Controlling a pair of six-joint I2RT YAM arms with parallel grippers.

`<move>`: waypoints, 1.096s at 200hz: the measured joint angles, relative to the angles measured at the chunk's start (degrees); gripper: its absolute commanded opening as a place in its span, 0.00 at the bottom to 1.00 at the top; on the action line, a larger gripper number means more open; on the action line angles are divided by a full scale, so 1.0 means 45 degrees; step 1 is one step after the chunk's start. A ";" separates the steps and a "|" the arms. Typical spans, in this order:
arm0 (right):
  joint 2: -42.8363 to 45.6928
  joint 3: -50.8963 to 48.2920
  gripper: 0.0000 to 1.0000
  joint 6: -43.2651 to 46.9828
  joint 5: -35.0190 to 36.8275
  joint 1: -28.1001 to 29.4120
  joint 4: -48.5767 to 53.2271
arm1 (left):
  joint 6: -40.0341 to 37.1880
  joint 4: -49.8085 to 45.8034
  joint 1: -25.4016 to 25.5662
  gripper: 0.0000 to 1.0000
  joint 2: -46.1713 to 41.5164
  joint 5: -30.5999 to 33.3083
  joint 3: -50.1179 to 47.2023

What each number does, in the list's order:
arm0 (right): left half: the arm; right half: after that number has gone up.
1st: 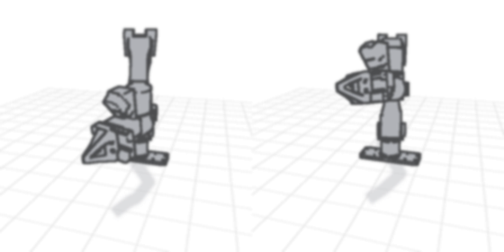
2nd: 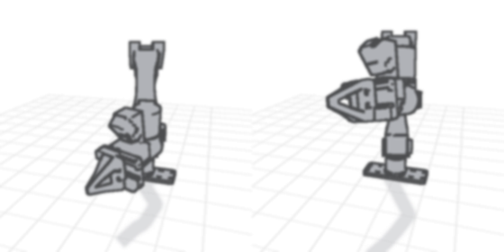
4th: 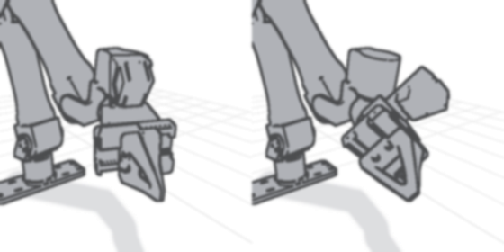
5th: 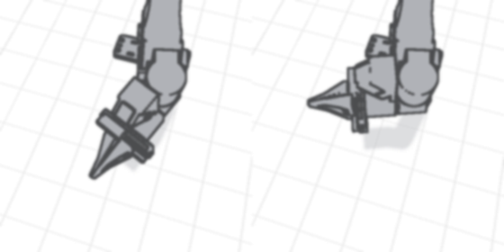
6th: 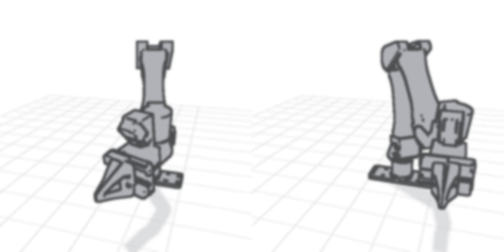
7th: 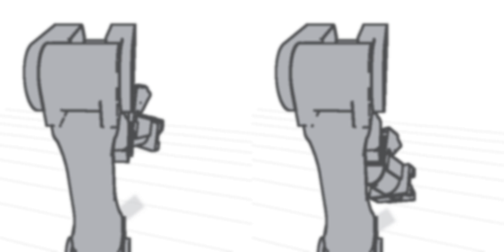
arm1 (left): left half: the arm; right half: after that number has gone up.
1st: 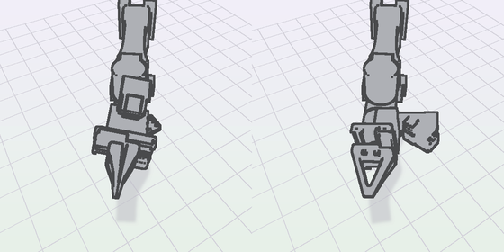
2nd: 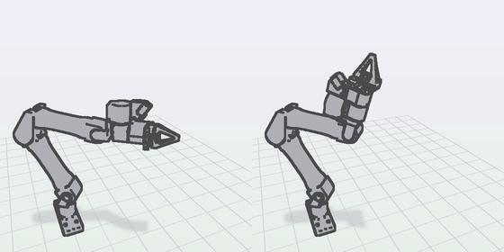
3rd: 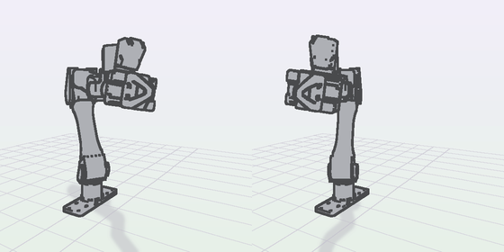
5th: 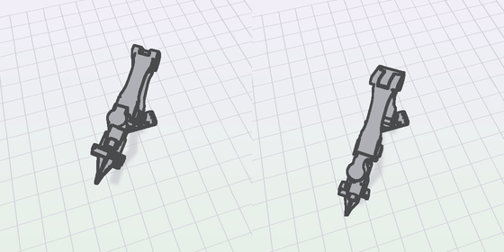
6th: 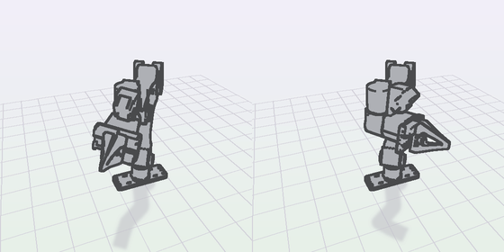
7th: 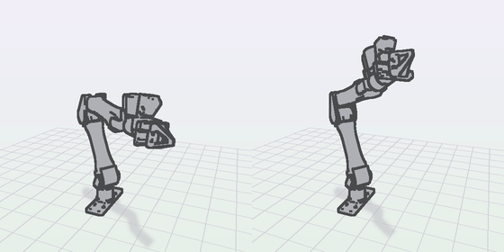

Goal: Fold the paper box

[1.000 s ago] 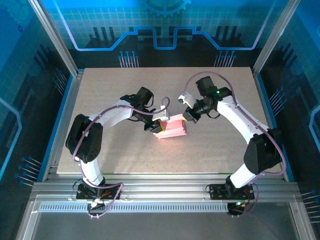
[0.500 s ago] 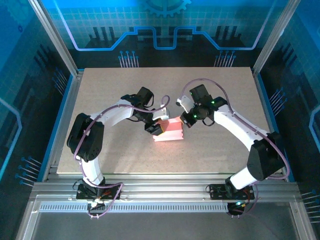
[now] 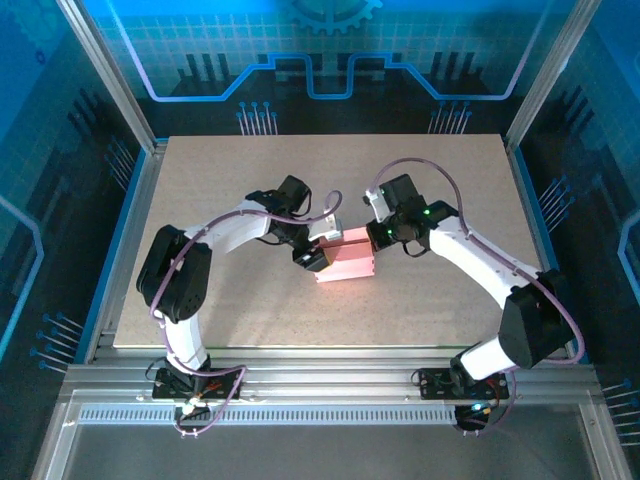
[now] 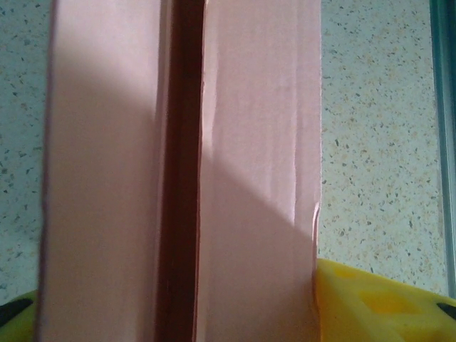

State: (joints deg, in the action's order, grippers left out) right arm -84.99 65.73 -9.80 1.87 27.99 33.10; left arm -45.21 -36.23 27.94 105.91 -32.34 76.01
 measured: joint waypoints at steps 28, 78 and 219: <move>0.0024 -0.0491 0.00 -0.1180 0.0947 0.0311 -0.0359 | 0.0316 0.0170 0.0204 0.56 0.0087 0.0204 -0.0005; 0.1035 -0.2011 0.00 -0.2433 0.2317 0.0933 -0.1914 | 0.1049 0.0481 0.0330 0.54 0.0233 0.0631 0.0005; 0.1749 -0.4551 0.00 -0.5513 0.6717 0.2807 -0.5353 | 0.2404 0.0578 0.0665 0.47 0.0481 0.0908 0.0330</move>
State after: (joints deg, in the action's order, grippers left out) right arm -77.12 45.25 -34.61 32.10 40.62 9.02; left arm -34.39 -33.63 30.94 108.07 -28.25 77.49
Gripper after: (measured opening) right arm 0.053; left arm 0.476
